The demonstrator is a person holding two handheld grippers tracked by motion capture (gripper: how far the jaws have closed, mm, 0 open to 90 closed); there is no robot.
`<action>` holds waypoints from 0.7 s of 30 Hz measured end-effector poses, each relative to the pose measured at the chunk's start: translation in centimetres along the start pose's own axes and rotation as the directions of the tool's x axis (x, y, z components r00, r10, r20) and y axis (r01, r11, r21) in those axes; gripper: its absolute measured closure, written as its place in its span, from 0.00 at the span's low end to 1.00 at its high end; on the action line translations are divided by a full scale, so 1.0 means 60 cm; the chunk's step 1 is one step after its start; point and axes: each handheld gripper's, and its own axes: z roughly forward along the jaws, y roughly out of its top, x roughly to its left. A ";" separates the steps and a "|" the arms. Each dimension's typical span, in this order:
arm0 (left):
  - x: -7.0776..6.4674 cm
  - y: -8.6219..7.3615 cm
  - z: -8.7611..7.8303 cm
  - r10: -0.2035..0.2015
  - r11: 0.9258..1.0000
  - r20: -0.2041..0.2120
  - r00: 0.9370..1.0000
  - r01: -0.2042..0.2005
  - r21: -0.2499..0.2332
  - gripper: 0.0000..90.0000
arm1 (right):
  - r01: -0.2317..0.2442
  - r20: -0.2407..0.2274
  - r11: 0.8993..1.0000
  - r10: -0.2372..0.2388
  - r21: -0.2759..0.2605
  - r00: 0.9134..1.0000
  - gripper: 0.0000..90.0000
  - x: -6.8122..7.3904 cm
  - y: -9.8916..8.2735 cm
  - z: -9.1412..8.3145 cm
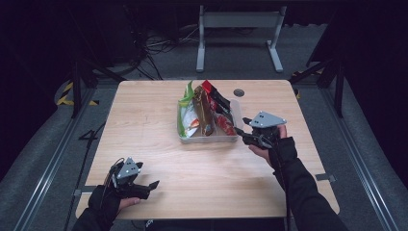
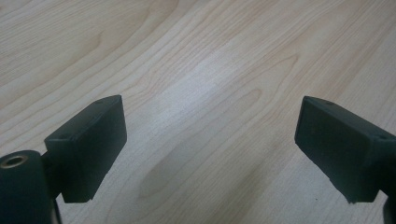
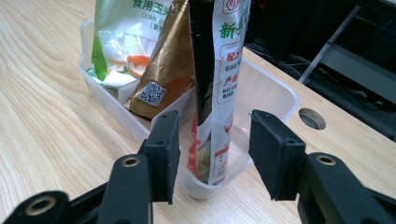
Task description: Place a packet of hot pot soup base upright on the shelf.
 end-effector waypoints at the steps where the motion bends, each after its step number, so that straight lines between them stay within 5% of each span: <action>1: 0.000 0.000 0.000 0.000 1.000 0.003 1.000 0.000 0.000 0.11 | 0.000 -0.002 1.000 0.000 0.001 1.000 0.58 0.001 0.000 -0.003; 21: -0.001 0.001 0.001 0.003 1.000 0.002 1.000 -0.003 0.004 0.11 | 0.046 -0.005 0.998 -0.045 0.031 0.999 0.41 0.011 -0.018 -0.029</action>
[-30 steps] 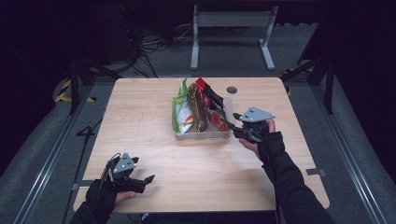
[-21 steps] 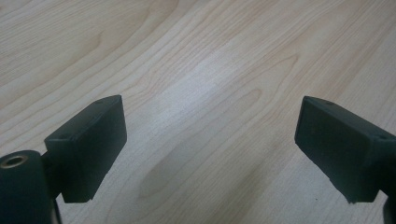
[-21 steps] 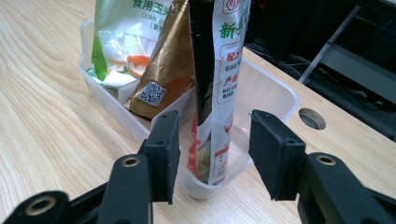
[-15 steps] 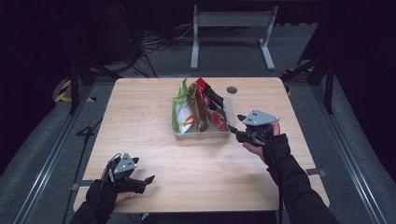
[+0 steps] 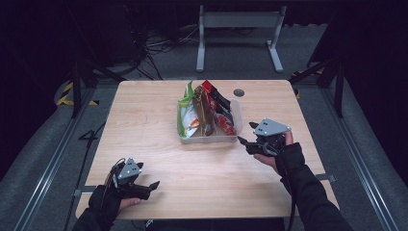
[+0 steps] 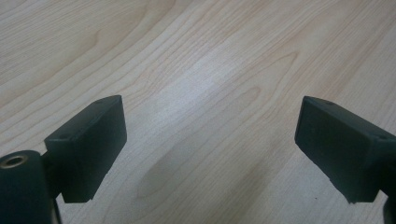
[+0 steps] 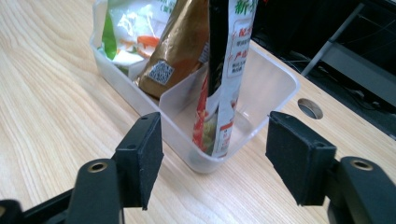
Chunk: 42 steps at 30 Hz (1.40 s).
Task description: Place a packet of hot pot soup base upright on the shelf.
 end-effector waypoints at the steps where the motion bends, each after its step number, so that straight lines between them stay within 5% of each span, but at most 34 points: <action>1: 0.000 0.000 0.000 -0.002 1.000 -0.001 1.000 0.002 -0.001 0.11 | 0.003 -0.002 1.000 -0.003 0.003 1.000 0.40 0.001 -0.002 -0.001; 19: 0.000 0.000 0.000 0.002 1.000 -0.004 1.000 -0.002 0.003 0.11 | 0.036 -0.009 0.998 -0.035 0.050 0.999 0.25 0.005 -0.034 -0.012; 42: -0.001 -0.001 0.002 0.001 1.000 -0.007 1.000 -0.001 0.010 0.11 | 0.088 0.038 0.990 -0.092 0.107 0.995 0.17 0.020 -0.090 -0.039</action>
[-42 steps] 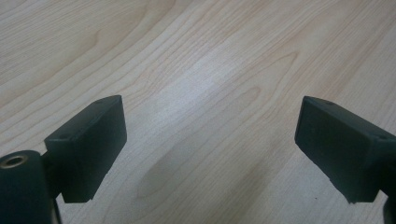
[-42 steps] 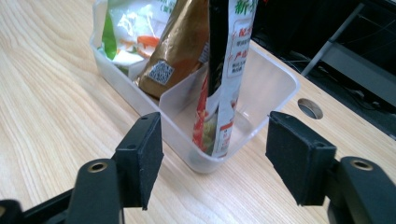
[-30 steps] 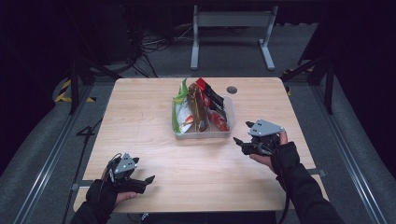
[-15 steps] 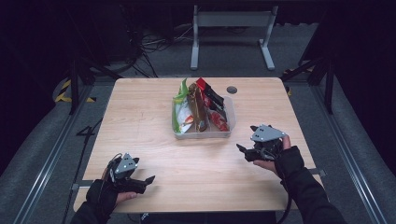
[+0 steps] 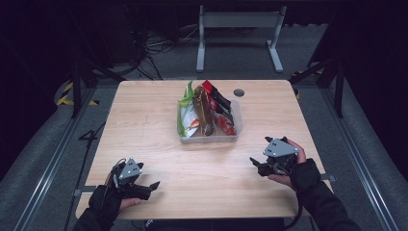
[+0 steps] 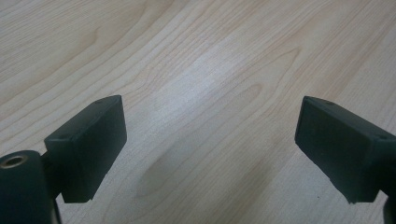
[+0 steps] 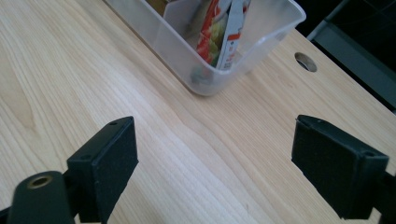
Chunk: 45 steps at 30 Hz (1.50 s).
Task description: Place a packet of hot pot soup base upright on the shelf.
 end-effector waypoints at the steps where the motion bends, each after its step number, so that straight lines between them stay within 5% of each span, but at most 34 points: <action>1: 0.000 0.000 0.000 0.001 1.000 0.000 1.000 -0.001 0.000 0.11 | 0.001 -0.002 1.000 -0.001 0.001 1.000 0.16 0.001 -0.005 -0.002; 27: -0.001 -0.001 0.002 0.005 1.000 0.005 1.000 -0.005 0.007 0.11 | -0.073 -0.005 0.997 0.074 0.022 0.997 0.07 0.018 -0.105 -0.036; 45: 0.004 -0.003 -0.005 -0.018 1.000 0.007 1.000 0.018 -0.026 0.10 | -0.213 0.038 0.977 0.214 -0.022 0.976 0.09 -0.004 -0.173 -0.087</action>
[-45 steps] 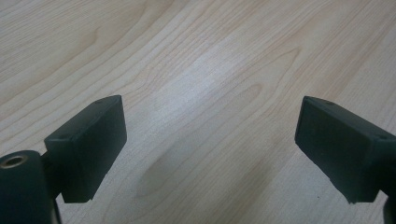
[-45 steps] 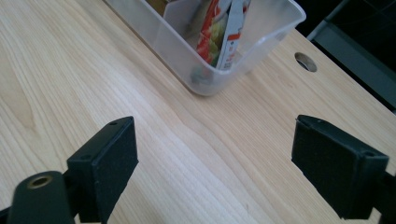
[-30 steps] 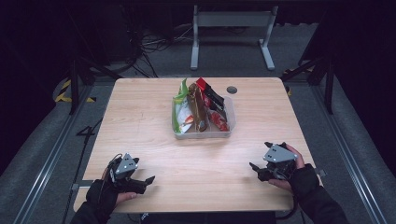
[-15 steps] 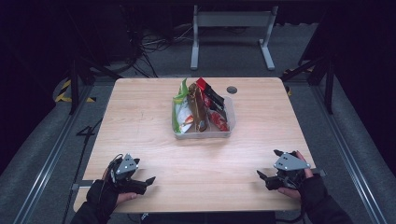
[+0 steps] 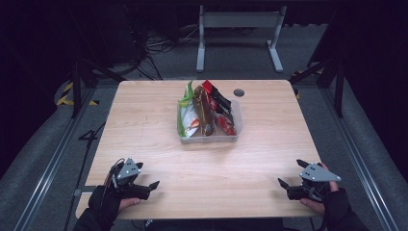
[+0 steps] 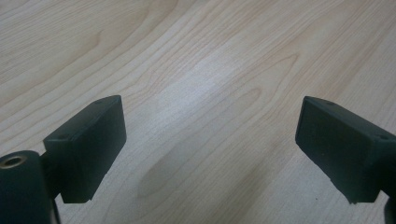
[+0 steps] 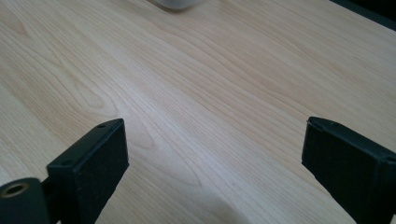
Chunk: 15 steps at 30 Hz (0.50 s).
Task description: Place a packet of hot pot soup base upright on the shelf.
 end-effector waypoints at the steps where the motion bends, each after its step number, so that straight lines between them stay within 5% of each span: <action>1: 0.001 0.000 -0.001 -0.001 1.000 0.003 1.000 0.001 -0.005 0.10 | -0.014 0.000 1.000 0.014 -0.006 1.000 0.09 -0.002 -0.004 -0.004; 15: 0.000 0.001 -0.018 -0.020 0.998 -0.010 1.000 0.019 -0.057 0.10 | -0.112 0.035 0.992 0.115 -0.062 0.993 0.09 -0.026 -0.038 -0.025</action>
